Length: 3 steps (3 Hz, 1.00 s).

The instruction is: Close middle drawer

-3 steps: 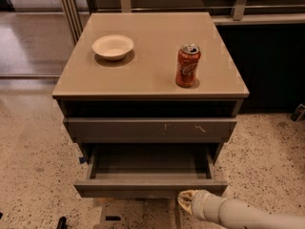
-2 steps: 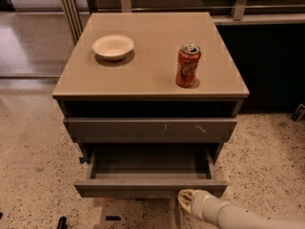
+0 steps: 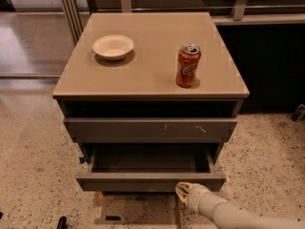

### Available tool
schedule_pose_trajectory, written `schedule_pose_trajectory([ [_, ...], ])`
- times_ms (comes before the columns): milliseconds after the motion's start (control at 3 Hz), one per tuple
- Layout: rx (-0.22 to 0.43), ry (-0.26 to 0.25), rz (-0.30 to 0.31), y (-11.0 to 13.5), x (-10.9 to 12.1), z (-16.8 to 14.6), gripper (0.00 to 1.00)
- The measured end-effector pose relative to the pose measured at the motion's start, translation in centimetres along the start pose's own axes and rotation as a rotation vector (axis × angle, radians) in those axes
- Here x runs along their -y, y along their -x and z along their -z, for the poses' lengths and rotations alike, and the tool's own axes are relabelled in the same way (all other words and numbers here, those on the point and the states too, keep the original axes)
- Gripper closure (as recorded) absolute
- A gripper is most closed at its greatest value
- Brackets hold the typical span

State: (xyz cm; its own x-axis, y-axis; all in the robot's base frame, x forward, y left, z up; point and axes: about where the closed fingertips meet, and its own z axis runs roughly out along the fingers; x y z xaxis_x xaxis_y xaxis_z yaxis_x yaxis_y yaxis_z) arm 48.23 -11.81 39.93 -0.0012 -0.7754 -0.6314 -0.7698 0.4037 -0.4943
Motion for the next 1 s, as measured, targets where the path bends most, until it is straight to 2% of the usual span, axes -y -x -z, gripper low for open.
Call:
schedule_pose_trajectory([
  [667,-0.009,-0.036,0.016,-0.9,3.3,-2.8,1.0],
  [1000,-0.026,-0.025,0.037,-0.8,5.1,-4.4,1.0],
])
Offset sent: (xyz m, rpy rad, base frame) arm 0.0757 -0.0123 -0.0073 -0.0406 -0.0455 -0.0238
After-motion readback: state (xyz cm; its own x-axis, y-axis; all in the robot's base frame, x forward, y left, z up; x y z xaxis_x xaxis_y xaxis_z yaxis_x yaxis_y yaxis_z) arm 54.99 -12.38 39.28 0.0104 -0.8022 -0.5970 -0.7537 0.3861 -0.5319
